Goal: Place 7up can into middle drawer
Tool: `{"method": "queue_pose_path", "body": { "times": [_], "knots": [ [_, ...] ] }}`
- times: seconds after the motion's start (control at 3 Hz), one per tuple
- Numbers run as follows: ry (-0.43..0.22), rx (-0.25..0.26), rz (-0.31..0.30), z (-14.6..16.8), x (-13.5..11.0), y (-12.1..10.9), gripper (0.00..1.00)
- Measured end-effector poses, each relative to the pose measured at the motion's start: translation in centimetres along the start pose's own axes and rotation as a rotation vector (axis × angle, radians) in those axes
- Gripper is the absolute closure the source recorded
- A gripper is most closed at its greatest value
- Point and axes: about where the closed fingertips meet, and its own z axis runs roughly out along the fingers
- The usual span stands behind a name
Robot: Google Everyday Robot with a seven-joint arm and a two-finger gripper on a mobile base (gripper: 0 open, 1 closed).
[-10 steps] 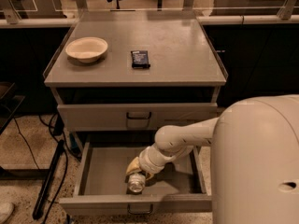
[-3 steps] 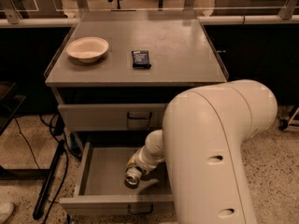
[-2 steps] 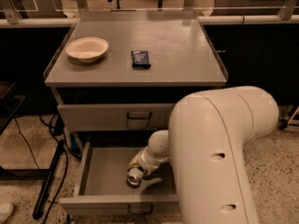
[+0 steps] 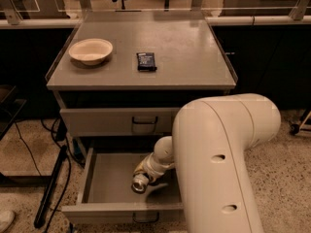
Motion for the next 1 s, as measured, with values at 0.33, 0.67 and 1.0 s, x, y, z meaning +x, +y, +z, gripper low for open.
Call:
{"method": "queue_pose_path", "body": {
  "times": [0.33, 0.67, 1.0],
  "knots": [
    [-0.011, 0.026, -0.016, 0.87, 0.37, -0.17, 1.0],
    [-0.018, 0.044, -0.025, 1.66, 0.7, -0.36, 1.0],
    [-0.01, 0.045, -0.027, 1.78, 0.81, -0.41, 0.81]
  ]
}}
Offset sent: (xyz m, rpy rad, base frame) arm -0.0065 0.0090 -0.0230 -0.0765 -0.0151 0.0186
